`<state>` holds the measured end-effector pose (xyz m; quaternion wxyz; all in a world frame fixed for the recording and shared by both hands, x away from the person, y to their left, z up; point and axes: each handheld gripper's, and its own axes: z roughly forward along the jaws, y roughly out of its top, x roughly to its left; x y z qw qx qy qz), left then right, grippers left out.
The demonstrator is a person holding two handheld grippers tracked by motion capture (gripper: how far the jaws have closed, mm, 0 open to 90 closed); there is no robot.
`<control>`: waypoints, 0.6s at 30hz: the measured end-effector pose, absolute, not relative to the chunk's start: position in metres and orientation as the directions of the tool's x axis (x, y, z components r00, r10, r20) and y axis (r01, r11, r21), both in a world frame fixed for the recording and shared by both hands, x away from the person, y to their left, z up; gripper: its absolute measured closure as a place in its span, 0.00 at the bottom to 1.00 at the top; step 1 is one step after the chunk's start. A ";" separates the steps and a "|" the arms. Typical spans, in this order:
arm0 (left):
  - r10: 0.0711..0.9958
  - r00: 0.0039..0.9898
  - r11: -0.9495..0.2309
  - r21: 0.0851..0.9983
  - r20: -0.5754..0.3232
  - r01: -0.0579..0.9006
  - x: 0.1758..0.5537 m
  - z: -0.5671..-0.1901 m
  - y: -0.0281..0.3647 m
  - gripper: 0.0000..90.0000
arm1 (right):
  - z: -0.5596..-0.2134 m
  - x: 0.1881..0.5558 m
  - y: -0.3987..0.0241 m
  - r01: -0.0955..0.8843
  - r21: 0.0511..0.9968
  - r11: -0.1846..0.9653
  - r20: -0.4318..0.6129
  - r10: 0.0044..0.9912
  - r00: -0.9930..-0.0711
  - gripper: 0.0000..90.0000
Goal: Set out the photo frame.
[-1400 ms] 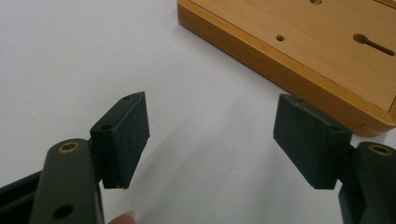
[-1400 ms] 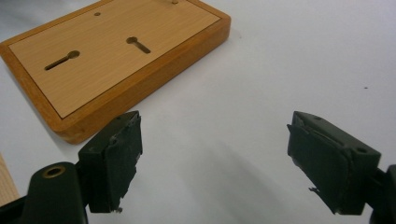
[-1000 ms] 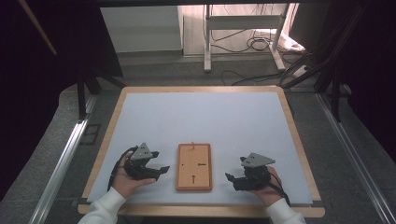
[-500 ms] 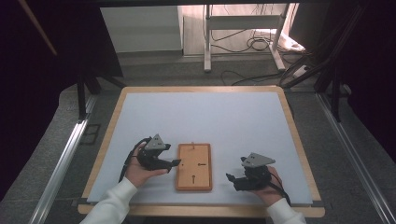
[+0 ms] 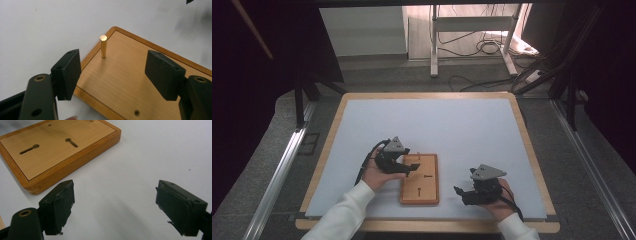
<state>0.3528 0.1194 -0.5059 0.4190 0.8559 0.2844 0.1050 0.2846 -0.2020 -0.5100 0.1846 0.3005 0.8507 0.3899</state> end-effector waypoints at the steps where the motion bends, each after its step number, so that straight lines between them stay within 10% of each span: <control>1: 0.573 0.817 -0.490 0.776 -0.058 0.398 0.355 -0.507 0.117 0.34 | -0.510 0.284 -0.202 0.367 0.774 0.516 -0.080 0.655 -0.752 0.17; 18: 0.522 0.850 -0.504 0.778 -0.072 0.376 0.377 -0.517 0.106 0.64 | -0.511 0.282 -0.204 0.370 0.765 0.526 -0.093 0.660 -0.745 0.17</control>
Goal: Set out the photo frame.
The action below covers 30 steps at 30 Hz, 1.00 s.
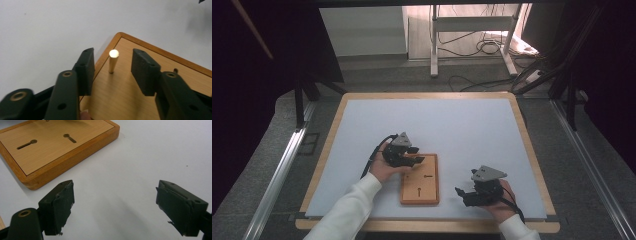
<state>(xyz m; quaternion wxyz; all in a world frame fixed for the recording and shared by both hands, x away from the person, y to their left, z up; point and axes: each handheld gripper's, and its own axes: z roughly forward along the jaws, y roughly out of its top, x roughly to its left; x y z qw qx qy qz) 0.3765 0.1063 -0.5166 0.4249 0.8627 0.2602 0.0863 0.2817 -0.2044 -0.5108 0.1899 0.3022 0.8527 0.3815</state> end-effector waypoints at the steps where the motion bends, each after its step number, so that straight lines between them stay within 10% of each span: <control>1: 0.519 0.852 -0.508 0.777 -0.068 0.372 0.376 -0.518 0.105 0.66 | -0.511 0.282 -0.204 0.371 0.765 0.527 -0.093 0.660 -0.745 0.17; 12: 0.541 0.838 -0.507 0.771 -0.062 0.384 0.379 -0.524 0.103 0.93 | -0.510 0.279 -0.202 0.353 0.769 0.533 -0.098 0.643 -0.759 0.17; 30: 0.534 0.831 -0.480 0.751 -0.159 0.453 0.387 -0.524 0.107 0.94 | -0.502 0.266 -0.181 0.277 0.778 0.564 -0.137 0.582 -0.802 0.16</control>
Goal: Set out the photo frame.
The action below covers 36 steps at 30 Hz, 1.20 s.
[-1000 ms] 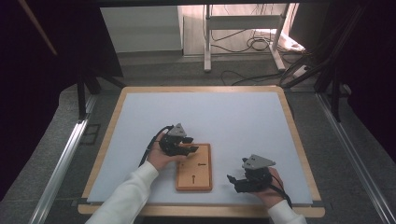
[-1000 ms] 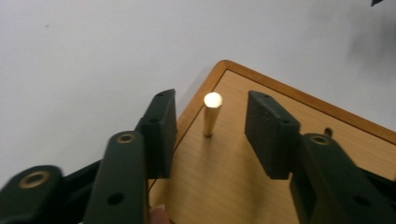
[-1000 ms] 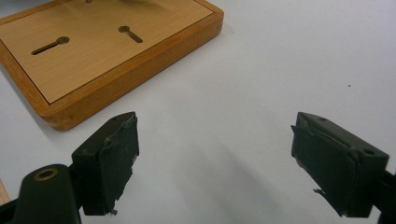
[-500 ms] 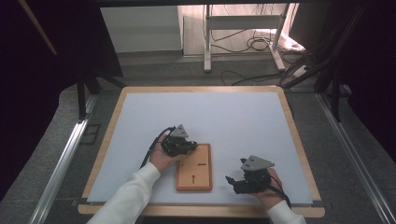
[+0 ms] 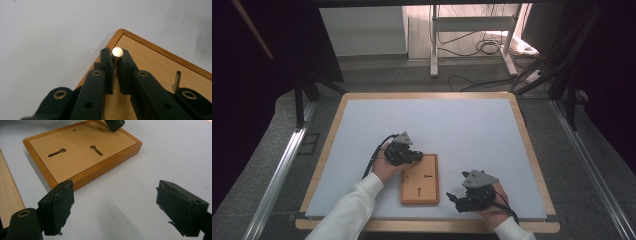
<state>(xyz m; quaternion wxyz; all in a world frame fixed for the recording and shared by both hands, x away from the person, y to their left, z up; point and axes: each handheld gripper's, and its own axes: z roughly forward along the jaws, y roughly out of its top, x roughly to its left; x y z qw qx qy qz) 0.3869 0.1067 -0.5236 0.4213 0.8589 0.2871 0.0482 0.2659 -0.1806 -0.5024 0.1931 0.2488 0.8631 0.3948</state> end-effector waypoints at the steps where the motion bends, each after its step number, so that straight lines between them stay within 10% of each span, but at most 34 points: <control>1: 0.533 0.830 -0.480 0.751 -0.162 0.455 0.387 -0.524 0.107 0.94 | -0.502 0.265 -0.179 0.272 0.779 0.565 -0.143 0.583 -0.800 0.16; 36: 0.472 0.814 -0.473 0.682 -0.337 0.557 0.414 -0.521 0.115 0.93 | -0.511 0.251 -0.120 0.133 0.726 0.675 -0.265 0.453 -0.852 0.15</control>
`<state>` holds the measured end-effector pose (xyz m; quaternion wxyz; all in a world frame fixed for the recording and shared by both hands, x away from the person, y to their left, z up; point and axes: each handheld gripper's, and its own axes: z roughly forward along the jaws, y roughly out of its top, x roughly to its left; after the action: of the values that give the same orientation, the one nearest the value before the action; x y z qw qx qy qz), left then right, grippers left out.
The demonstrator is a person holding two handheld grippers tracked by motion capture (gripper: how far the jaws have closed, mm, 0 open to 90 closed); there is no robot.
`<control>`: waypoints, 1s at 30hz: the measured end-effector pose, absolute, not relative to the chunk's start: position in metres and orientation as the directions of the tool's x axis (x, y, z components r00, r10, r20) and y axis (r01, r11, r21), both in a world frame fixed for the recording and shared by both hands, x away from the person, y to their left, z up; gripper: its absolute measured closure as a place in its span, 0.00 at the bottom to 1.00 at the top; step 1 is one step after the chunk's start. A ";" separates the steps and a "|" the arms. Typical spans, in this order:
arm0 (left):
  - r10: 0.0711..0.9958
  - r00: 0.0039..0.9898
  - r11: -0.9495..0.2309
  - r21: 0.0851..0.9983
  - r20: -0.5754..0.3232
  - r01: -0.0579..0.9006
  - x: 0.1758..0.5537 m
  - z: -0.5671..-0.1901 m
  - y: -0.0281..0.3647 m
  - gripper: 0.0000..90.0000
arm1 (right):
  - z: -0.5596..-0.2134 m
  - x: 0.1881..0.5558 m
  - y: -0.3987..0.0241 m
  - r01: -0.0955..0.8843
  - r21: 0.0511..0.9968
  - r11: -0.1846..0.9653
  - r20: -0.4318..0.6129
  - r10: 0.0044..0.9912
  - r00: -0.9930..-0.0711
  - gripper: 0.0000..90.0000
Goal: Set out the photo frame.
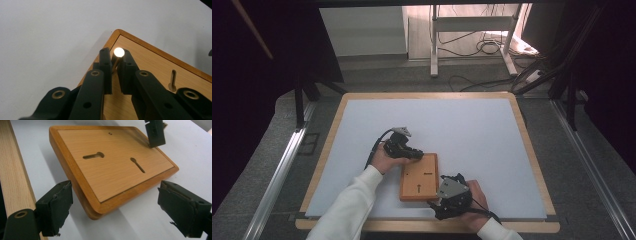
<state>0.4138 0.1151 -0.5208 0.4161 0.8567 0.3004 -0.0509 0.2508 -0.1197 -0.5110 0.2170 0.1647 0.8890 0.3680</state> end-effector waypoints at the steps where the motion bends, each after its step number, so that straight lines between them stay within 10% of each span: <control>1: 0.470 0.813 -0.473 0.680 -0.343 0.560 0.415 -0.521 0.115 0.93 | -0.512 0.250 -0.118 0.133 0.720 0.681 -0.266 0.448 -0.853 0.15; 30: 0.516 0.792 -0.447 0.686 -0.327 0.574 0.411 -0.520 0.113 0.92 | -0.515 0.245 -0.086 -0.043 0.634 0.772 -0.523 0.387 -0.760 0.32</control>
<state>0.4113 0.1130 -0.5197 0.4170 0.8498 0.3206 -0.0352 0.2447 -0.0858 -0.5149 0.3326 0.0975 0.8806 0.3231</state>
